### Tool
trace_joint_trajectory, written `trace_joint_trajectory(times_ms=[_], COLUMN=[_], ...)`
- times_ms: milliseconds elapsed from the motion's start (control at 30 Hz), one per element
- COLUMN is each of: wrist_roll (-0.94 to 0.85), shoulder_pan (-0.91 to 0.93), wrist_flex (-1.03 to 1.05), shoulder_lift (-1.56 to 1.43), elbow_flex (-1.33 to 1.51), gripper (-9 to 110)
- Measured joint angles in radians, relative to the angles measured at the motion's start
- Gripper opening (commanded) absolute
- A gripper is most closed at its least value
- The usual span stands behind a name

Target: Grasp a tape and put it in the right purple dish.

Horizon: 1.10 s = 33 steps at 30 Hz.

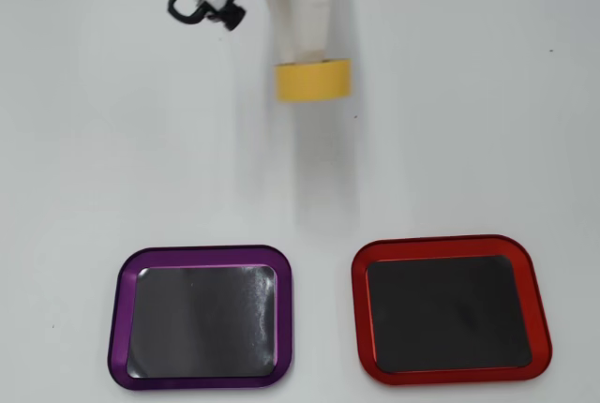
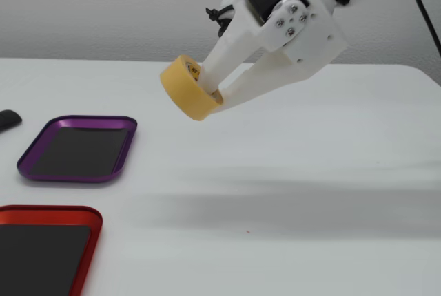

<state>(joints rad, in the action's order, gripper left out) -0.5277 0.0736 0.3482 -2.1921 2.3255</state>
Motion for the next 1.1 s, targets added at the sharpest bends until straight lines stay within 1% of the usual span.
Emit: trace_joint_trajectory(times_ms=[67, 133, 333, 500, 667, 900, 1100], wrist_roll=[-0.006, -0.006, -0.006, 0.020, 0.081, 0.089, 0.089], shoulder_pan=[0.015, 0.014, 0.032, 0.075, 0.129, 0.193, 0.190], wrist_flex=[-0.144, -0.235, -0.273, -0.273, -0.192, -0.066, -0.034], shoulder_lift=[0.005, 0.044, 0.324, 0.572, 0.727, 0.795, 0.795], elbow_flex=[0.055, 0.061, -0.100, -0.285, -0.477, -0.672, -0.712], gripper=[-1, -1, -1, -1, -1, -1, -1])
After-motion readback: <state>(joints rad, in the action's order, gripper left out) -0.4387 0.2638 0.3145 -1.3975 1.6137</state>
